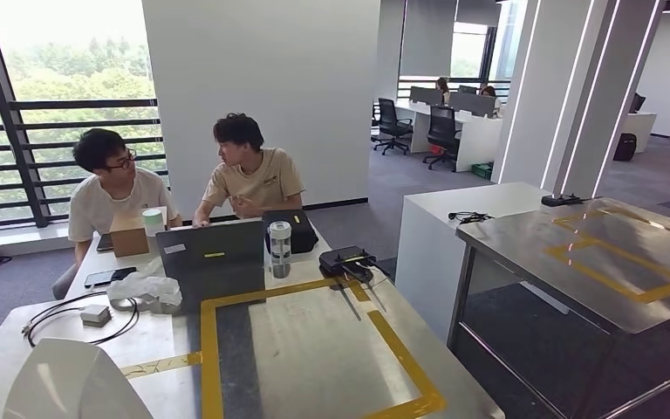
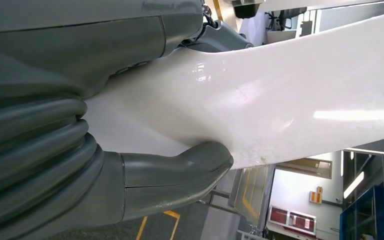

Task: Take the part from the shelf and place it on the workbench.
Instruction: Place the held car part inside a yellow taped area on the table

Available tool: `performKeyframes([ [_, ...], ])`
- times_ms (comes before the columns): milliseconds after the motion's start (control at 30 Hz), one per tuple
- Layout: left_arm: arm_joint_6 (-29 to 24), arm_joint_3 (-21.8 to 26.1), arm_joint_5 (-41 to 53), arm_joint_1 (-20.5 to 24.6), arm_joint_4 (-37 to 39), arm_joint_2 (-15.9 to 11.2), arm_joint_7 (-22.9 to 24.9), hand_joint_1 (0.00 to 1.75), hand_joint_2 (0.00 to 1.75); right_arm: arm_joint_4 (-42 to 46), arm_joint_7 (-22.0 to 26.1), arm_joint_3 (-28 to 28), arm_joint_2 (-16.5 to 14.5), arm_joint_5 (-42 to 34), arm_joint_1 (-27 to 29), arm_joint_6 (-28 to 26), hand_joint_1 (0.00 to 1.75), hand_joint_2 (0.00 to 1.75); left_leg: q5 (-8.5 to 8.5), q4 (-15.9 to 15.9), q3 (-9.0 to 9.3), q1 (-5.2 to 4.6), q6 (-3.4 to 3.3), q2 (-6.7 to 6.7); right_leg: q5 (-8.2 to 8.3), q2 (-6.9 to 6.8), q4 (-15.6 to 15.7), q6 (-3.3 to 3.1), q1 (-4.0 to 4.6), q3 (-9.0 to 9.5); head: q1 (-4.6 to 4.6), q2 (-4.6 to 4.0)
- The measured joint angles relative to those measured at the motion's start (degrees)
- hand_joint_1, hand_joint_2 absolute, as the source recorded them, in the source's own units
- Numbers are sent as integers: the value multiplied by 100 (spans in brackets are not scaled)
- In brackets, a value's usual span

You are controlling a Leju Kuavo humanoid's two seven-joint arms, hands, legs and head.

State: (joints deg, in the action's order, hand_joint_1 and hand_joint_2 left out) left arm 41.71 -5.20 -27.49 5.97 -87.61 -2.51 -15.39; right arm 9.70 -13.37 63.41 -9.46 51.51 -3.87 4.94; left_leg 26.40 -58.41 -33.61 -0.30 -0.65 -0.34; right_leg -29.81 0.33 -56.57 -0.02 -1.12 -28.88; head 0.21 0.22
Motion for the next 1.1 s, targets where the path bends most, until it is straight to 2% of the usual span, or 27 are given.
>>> performKeyframes([
  [67,-2,-30,1,31,31,17,-1,175,175,0,0,15,0,-3,1,0,0,0,4,-7,3,-6,-5,0,-6,-1,6,95,-11,6,-1,0],
  [133,-1,-54,-18,75,71,28,-1,175,175,0,-1,33,0,-3,1,0,0,0,4,-5,12,-7,-5,0,-9,-3,9,132,-14,13,-3,0],
  [333,10,-64,-186,281,211,14,29,175,175,0,-1,64,2,30,5,0,0,0,-1,24,61,-4,3,1,-9,-5,9,133,-9,44,-7,0],
  [567,-38,-64,-240,325,261,-10,31,175,175,0,-1,66,8,76,5,0,0,0,-7,38,71,-1,13,2,-10,-5,8,131,-7,50,-8,0],
  [667,-183,20,-339,190,164,-172,-58,175,175,1,-1,63,58,204,9,34,0,0,-8,52,79,-2,22,2,-16,-4,8,122,-6,57,-9,0],
  [833,-283,397,-371,-319,-121,-448,-259,175,175,1,0,46,137,333,28,144,0,0,1,62,94,0,35,2,-33,-9,8,100,-5,59,-15,0],
  [1100,-298,540,-105,-428,-239,-455,-256,175,175,0,-1,48,140,307,-6,146,0,0,2,65,93,1,38,-8,-38,-21,7,93,-4,66,-16,0],
])
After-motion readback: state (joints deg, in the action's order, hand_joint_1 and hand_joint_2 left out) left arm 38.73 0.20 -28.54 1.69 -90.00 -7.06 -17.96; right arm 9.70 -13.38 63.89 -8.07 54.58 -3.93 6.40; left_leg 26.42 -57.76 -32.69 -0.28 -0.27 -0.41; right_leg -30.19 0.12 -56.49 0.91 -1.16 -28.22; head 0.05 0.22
